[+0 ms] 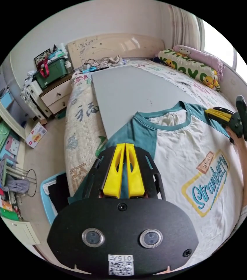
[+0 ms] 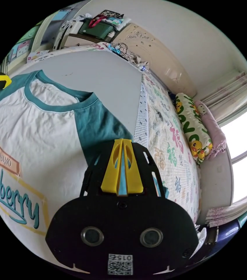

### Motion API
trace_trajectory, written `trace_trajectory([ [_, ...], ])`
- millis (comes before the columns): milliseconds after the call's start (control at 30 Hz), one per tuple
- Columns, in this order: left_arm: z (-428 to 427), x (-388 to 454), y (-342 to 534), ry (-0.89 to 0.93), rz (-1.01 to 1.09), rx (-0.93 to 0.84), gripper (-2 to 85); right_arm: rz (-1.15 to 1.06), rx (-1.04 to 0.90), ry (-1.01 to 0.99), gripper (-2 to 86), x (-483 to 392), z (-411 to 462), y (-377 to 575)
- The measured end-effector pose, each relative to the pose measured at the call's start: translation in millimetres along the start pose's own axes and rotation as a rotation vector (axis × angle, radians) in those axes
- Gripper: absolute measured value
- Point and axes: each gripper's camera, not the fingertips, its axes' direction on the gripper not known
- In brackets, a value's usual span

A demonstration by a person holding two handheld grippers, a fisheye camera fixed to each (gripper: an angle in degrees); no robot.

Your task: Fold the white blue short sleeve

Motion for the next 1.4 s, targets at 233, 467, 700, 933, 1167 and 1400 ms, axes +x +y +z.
trace_trajectory([
  [233,-162,-13,150,0.275,0.084,0.193,5.5,0.04,0.306,-0.543,3.0,121,-111,206],
  [467,-310,-34,463,0.403,-0.047,0.442,8.0,0.001,0.487,-0.695,4.3,161,-177,531],
  [700,-305,-22,617,0.382,-0.215,0.433,7.6,0.173,0.457,-0.755,9.0,149,-102,681],
  [933,-269,-6,635,0.542,-0.288,0.444,13.2,0.099,0.378,-0.599,11.4,111,-34,702],
  [1167,-255,10,639,0.521,-0.286,0.412,10.4,0.216,0.448,-0.564,5.2,112,45,738],
  [1400,-269,6,671,0.488,-0.344,0.45,0.0,0.251,0.523,-0.506,3.5,118,86,770],
])
